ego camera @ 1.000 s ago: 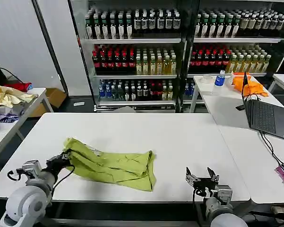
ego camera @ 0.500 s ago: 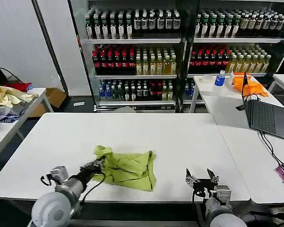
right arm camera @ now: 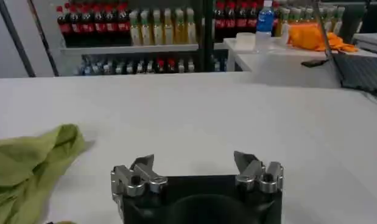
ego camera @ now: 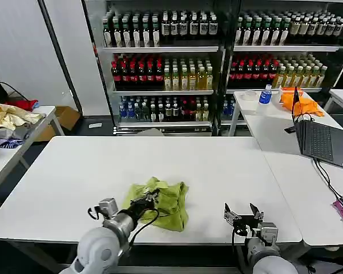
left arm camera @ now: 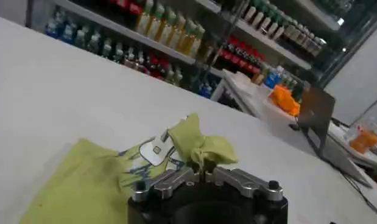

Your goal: Fold and organize the clothes.

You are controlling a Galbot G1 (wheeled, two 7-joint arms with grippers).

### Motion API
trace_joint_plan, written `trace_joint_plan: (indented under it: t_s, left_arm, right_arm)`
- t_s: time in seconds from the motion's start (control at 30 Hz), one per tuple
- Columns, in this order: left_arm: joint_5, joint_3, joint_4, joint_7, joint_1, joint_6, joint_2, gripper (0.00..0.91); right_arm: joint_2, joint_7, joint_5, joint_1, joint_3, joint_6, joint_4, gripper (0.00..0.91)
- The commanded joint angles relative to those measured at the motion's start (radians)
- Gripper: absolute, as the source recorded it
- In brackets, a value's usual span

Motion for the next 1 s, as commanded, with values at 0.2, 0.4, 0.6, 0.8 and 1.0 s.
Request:
trace_joint_plan:
  t_s: [0.2, 0.4, 0.6, 0.8, 1.0]
  left_arm:
    - [0.113, 0.099, 0.087, 0.048, -0.083, -0.014, -0.032, 0.907]
    - [0.062, 0.080, 0.015, 0.104, -0.043, -0.034, -0.005, 0.907]
    - [-0.064, -0.021, -0.083, 0.117, 0.009, -0.032, 0.038, 0.907]
    - [-0.001, -0.141, -0.003, 0.084, 0.026, -0.032, 0.118, 0.907]
    - [0.040, -0.147, 0.111, 0.054, 0.044, -0.023, 0.119, 0.907]
  right_arm:
    - [0.003, 0.001, -0.002, 0.000, -0.004, -0.001, -0.001, 0.907]
    - [0.011, 0.001, -0.006, 0.004, -0.012, -0.001, -0.006, 0.907]
    - [0.015, 0.001, -0.006, 0.009, -0.013, -0.001, -0.006, 0.907]
    - [0.012, -0.001, -0.005, 0.005, -0.005, 0.000, -0.001, 0.907]
    - [0.018, 0.000, -0.006, 0.010, -0.008, 0.000, -0.003, 0.907]
